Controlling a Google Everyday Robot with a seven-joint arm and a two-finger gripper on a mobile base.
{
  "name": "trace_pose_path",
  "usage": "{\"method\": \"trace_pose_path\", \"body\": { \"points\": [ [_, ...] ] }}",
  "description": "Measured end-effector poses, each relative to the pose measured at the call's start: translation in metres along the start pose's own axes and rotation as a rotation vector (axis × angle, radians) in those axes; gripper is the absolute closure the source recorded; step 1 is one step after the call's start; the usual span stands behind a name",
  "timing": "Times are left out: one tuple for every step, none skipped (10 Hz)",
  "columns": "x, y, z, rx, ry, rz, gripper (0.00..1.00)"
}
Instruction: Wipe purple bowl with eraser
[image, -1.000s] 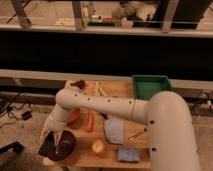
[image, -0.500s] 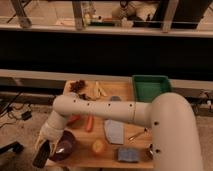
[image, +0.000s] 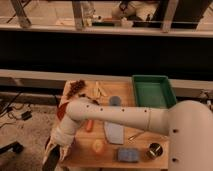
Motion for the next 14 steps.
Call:
{"method": "trace_pose_path", "body": {
  "points": [
    [0.008,0.004,-0.010,0.000,0.027,0.014,0.94],
    [0.017,0.003,-0.019,0.002,0.053,0.022,0.94],
    [0.026,0.000,-0.026,0.001,0.075,0.026,0.94],
    [0.033,-0.004,-0.029,0.002,0.087,0.027,0.94],
    [0.039,-0.010,-0.030,0.004,0.092,0.020,0.94],
    [0.041,-0.018,-0.027,0.003,0.093,0.006,0.94],
    [0.041,-0.028,-0.021,0.003,0.090,-0.014,0.94],
    [0.040,-0.034,-0.017,0.004,0.088,-0.028,0.94],
    [0.040,-0.037,-0.016,0.007,0.086,-0.040,0.94],
    [0.040,-0.036,-0.015,0.007,0.086,-0.040,0.94],
    [0.040,-0.037,-0.016,0.008,0.086,-0.041,0.94],
    [0.040,-0.037,-0.016,0.008,0.086,-0.040,0.93],
    [0.040,-0.037,-0.016,0.008,0.086,-0.040,0.87],
    [0.040,-0.037,-0.016,0.008,0.086,-0.040,0.75]
  ]
}}
